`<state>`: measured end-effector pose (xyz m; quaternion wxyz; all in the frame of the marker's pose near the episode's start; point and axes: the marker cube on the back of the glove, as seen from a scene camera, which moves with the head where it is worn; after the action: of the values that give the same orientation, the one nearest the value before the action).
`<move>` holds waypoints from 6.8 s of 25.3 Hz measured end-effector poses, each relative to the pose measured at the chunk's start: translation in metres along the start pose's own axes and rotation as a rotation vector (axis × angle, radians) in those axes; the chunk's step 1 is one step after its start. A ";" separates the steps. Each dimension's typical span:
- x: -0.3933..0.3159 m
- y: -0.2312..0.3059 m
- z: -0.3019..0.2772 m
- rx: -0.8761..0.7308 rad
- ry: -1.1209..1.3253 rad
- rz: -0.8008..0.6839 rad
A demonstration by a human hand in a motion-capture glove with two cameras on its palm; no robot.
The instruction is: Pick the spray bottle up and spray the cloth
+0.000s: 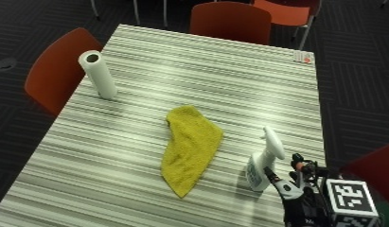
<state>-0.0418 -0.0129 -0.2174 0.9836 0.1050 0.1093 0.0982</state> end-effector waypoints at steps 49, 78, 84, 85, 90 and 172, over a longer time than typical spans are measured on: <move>0.008 -0.071 0.002 0.072 -0.056 -0.002; -0.107 -0.050 0.065 -0.001 -0.058 -0.018; -0.107 -0.056 0.080 -0.040 -0.015 -0.018; -0.105 -0.058 0.081 -0.041 0.001 -0.014; -0.091 -0.078 0.086 -0.050 0.172 0.094; -0.093 -0.067 0.215 -0.115 -0.019 -0.247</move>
<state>-0.0691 -0.1375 -0.0099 0.9935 0.0352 0.1065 -0.0184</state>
